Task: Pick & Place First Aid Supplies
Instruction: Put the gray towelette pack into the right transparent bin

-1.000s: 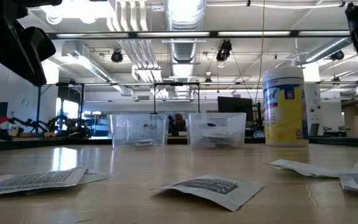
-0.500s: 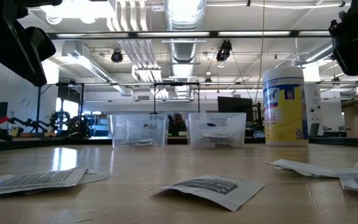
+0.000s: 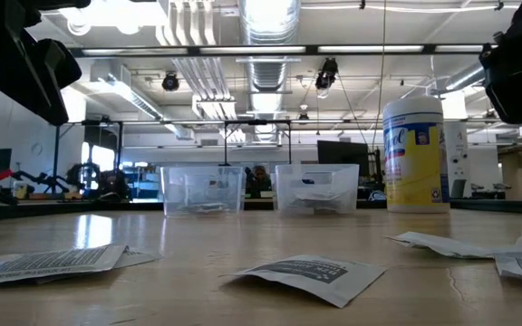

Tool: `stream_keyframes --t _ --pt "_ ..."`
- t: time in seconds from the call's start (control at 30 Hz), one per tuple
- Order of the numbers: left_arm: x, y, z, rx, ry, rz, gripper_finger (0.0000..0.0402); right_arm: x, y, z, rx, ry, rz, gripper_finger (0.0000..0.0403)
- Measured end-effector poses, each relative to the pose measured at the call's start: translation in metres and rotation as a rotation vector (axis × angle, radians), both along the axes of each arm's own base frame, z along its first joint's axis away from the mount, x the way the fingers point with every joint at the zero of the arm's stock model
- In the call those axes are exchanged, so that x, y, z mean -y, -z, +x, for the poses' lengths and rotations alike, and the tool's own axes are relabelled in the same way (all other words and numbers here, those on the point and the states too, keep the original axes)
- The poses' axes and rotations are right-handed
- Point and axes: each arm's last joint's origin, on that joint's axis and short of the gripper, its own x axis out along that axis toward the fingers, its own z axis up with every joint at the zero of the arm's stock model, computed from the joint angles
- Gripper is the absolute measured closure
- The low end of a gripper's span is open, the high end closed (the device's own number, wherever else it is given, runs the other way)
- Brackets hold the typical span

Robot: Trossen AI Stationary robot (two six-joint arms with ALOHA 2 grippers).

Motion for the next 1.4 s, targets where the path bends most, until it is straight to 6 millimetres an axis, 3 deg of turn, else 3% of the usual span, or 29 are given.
stream_keyframes --t 0.43,1.0,1.2,1.4 --pt "0.0 0.0 0.0 0.0 -0.001 0.0 0.0296 0.0 0.004 -0.002 -0.025 0.0 0.05 0.0284" --pt "0.0 0.0 0.0 0.0 -0.001 -0.001 0.0296 0.003 0.008 -0.005 -0.047 -0.01 0.038 0.0392" --pt "0.0 0.0 0.0 0.0 -0.001 0.0 0.0296 0.003 0.0 -0.007 -0.037 -0.072 0.039 0.0395" --pt "0.0 0.0 0.0 0.0 -0.001 0.0 0.0296 0.005 -0.02 -0.008 0.04 -0.14 0.036 0.0395"
